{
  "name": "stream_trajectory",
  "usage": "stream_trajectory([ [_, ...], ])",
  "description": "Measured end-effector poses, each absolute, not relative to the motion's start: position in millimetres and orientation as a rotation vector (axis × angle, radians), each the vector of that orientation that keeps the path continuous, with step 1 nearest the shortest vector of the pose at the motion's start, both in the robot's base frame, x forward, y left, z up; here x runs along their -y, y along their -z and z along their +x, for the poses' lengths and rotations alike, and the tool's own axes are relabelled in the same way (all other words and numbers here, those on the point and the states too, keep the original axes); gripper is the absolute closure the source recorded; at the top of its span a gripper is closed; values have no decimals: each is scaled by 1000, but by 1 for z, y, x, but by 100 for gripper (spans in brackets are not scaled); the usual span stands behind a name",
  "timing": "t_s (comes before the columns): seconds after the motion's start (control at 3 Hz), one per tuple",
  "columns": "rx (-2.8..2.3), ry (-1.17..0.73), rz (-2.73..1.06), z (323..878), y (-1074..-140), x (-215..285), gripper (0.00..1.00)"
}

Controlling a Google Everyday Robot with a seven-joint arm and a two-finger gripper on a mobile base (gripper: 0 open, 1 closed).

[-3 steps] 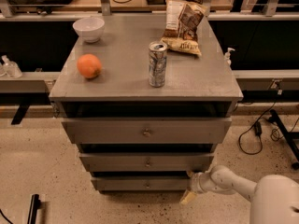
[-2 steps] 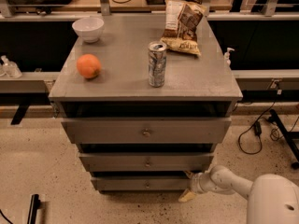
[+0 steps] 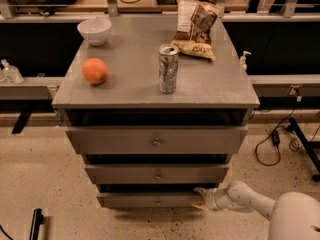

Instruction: Open bottom drawer

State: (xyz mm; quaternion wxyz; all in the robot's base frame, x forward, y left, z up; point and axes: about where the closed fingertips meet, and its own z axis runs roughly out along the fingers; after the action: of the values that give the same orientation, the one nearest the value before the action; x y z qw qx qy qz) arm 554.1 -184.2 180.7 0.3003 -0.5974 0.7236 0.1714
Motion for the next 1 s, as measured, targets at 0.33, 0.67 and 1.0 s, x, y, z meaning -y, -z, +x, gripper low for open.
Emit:
stream_trajectory([
  [0.33,-1920,-455,-1586,554,-183,184,71],
  [0.67,-1920,-455,-1586,554,-185,184,54],
  [1.0,-1920,-455,-1586,554,-186,184,31],
])
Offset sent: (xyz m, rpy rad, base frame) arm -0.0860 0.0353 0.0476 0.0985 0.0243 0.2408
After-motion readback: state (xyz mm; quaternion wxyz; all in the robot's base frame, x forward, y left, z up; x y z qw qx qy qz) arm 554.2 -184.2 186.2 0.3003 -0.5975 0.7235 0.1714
